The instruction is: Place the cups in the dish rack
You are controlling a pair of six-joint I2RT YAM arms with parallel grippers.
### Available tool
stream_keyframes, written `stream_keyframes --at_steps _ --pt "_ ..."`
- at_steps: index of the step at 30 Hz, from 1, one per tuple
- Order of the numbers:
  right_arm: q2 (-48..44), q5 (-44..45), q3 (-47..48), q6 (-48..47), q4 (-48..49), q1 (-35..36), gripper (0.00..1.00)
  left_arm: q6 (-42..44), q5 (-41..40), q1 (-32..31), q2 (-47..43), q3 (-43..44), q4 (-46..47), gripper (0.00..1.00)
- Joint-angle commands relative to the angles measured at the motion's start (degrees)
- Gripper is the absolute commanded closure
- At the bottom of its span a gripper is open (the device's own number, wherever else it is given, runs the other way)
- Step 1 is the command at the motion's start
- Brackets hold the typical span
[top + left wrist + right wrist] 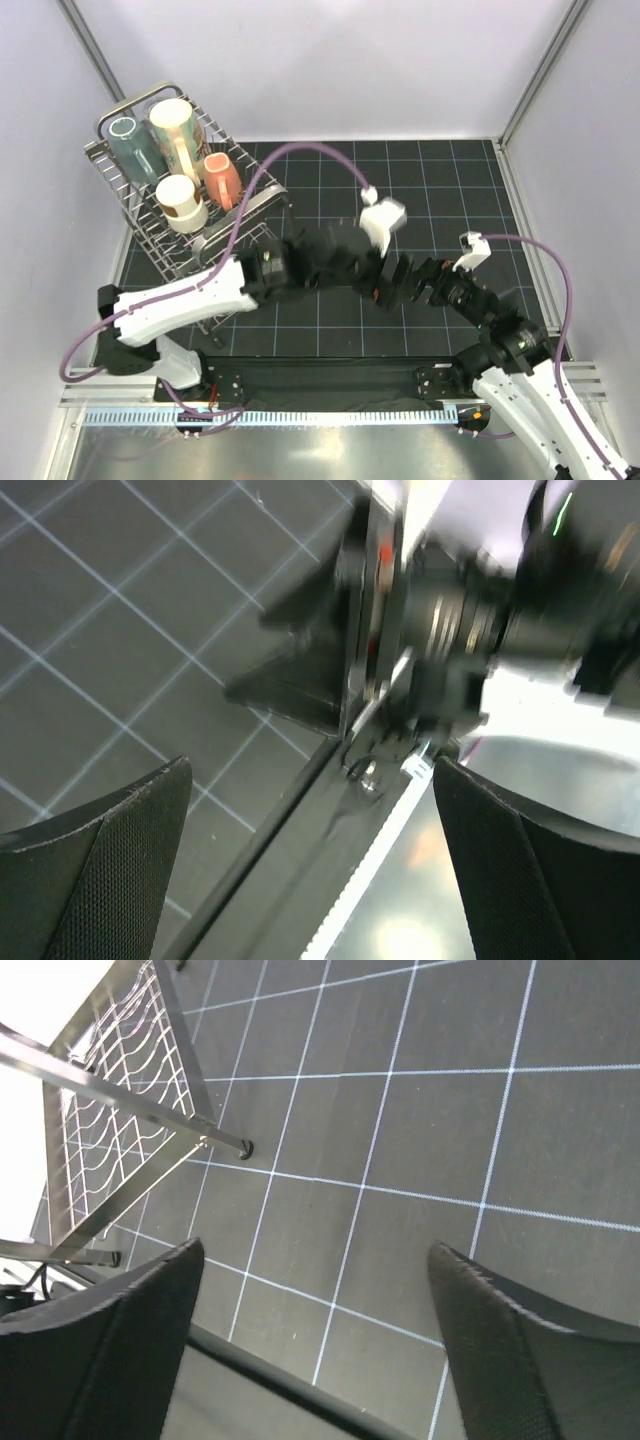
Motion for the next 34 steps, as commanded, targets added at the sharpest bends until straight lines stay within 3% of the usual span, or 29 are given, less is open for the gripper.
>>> stream_keyframes --at_steps 1,4,11,15,20,29,34 --pt "-6.0 -1.1 -4.1 0.0 7.6 0.2 0.06 2.9 -4.2 -4.5 -8.5 -16.4 15.0 0.00" --pt "-11.9 -0.7 -6.7 0.3 9.4 0.2 0.00 3.0 -1.5 -7.4 -16.5 -31.2 23.0 0.00" --pt "-18.1 0.1 -11.7 2.9 11.2 0.2 0.00 -2.2 -3.4 -9.5 -37.2 -55.1 30.0 0.00" --pt "-20.5 2.8 -18.5 9.1 14.1 0.2 0.00 -5.0 -9.0 -9.5 -46.6 -62.5 30.9 0.00" --pt "-21.0 3.0 -25.5 12.9 21.5 0.2 0.01 -6.3 -12.1 -9.5 -48.5 -66.9 32.0 0.00" --pt "-10.8 5.8 -23.3 13.5 19.6 0.2 0.00 -9.6 -14.4 -9.5 -59.4 -76.4 36.6 0.00" --pt "-16.0 1.7 -26.0 12.3 23.1 0.1 0.00 -12.6 -12.1 -9.5 -68.5 -84.1 40.5 0.00"
